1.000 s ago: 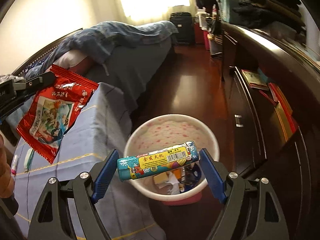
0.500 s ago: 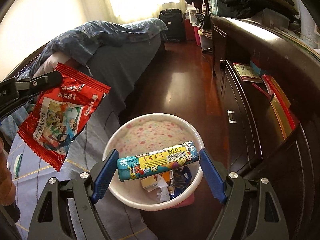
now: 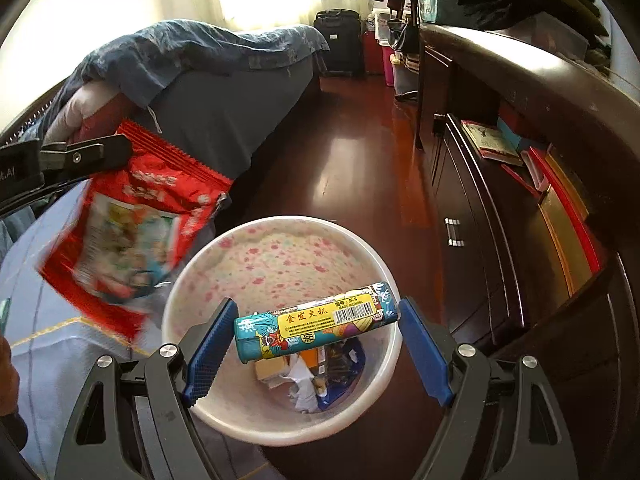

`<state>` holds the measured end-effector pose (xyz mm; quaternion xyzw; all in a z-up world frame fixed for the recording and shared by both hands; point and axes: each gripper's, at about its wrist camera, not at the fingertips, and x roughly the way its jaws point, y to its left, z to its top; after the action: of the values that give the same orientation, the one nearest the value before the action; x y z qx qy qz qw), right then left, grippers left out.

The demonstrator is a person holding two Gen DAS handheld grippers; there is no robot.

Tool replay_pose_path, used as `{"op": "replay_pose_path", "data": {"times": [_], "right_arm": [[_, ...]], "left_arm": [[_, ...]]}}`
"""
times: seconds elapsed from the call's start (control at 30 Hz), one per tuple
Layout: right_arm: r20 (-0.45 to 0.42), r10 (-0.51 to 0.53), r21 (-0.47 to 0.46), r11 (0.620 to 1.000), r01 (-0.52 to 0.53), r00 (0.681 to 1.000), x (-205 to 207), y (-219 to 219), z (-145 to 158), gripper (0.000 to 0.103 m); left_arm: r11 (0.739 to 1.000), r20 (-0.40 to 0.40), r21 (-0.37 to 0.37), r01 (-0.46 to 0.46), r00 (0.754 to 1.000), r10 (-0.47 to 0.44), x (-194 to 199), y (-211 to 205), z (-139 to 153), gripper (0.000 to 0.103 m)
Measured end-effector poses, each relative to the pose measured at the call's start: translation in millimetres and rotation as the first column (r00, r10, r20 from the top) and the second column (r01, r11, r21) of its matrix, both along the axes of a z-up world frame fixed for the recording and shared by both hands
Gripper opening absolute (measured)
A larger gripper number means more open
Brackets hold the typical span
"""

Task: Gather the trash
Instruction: 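Carry the snack bag and candy stick over the wastebasket and open both tools, then move both tools back and grasp the pink-capped glue stick with the left tool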

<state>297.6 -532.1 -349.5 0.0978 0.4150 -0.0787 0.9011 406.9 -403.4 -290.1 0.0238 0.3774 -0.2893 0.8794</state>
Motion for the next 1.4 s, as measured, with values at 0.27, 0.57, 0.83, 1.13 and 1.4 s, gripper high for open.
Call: {"op": "replay_pose_path", "data": {"times": [0.27, 0.57, 0.83, 1.13, 1.4], "right_arm": [[0.003, 0.002, -0.023, 1.000, -0.002, 1.000, 1, 5, 1, 0.088], [0.030, 0.027, -0.009, 1.000, -0.026, 0.999, -11, 31, 28, 0.091], [0.055, 0.148, -0.026, 0.989, -0.147, 0.987, -25, 99, 59, 0.094], [0.046, 0.353, -0.039, 0.935, -0.352, 0.934, -34, 203, 73, 0.095], [0.031, 0.494, -0.054, 0.869, -0.492, 0.869, -41, 291, 80, 0.095]], "left_arm": [[0.997, 0.023, -0.052, -0.049, 0.998, 0.050, 1, 20, 9, 0.052], [0.991, 0.090, -0.063, -0.120, 0.988, 0.125, -24, 68, 39, 0.066], [0.966, 0.146, -0.028, -0.258, 0.955, 0.259, -55, 140, 62, 0.071], [0.869, 0.163, 0.022, -0.495, 0.859, 0.485, -86, 263, 64, 0.076], [0.724, 0.167, 0.089, -0.684, 0.727, 0.666, -107, 374, 48, 0.078]]}}
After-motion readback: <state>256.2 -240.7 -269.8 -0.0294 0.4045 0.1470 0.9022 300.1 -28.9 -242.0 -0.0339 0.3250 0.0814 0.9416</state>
